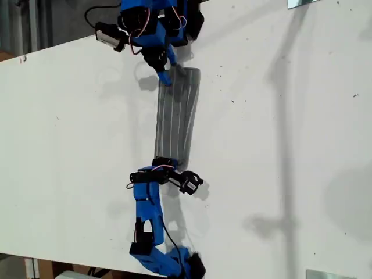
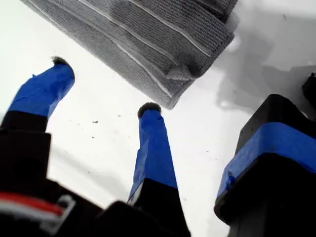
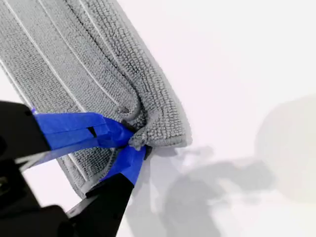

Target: Grasp corners of a square towel and fold twice.

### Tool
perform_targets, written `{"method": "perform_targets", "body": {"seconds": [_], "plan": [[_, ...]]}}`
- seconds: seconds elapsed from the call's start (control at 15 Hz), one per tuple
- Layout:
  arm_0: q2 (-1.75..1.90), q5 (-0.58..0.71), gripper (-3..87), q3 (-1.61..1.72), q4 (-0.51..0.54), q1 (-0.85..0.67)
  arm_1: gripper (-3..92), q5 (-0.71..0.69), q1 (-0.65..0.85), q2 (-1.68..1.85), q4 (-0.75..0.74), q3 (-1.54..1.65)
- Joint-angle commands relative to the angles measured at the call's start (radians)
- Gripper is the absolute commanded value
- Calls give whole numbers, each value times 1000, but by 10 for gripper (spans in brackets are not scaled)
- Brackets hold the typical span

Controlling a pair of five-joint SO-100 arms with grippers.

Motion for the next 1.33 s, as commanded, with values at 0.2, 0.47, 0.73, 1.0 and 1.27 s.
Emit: {"method": "perform_targets", "body": {"seconds": [0.2,0.47,0.73,1.0,1.27], "plan": [[94,-58,-3,133,61,-74,298,35,-32,-5,-8,-6],[499,-55,-3,471,-20,-101,298,35,-32,-6,-17,3],[709,-67,-3,666,-51,-123,299,35,-34,-5,-31,12],[703,-60,178,673,-78,-98,318,35,-48,-20,-44,18],[703,6,280,532,14,-92,329,35,-55,-25,-54,17]]}}
